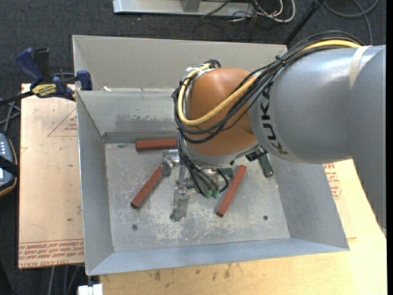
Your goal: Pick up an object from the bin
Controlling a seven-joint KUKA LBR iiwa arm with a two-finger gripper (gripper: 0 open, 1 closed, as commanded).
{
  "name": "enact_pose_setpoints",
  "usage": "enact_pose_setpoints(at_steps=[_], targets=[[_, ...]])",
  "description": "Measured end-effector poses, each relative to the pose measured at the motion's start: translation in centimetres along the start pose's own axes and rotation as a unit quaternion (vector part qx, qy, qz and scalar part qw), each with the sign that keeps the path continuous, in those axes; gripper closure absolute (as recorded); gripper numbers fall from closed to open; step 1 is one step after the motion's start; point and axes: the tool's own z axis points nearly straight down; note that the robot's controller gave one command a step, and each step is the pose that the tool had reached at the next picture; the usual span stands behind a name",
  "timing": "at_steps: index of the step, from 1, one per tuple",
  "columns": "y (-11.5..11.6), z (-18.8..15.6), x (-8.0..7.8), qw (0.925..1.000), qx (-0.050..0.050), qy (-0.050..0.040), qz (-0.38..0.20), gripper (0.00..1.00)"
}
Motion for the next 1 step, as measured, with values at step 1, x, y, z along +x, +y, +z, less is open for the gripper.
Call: enact_pose_setpoints(at_steps=[1], targets=[[1.70, 6.34, -2.28, 0.9994, 0.000, -0.0009, -0.036, 0.00]])
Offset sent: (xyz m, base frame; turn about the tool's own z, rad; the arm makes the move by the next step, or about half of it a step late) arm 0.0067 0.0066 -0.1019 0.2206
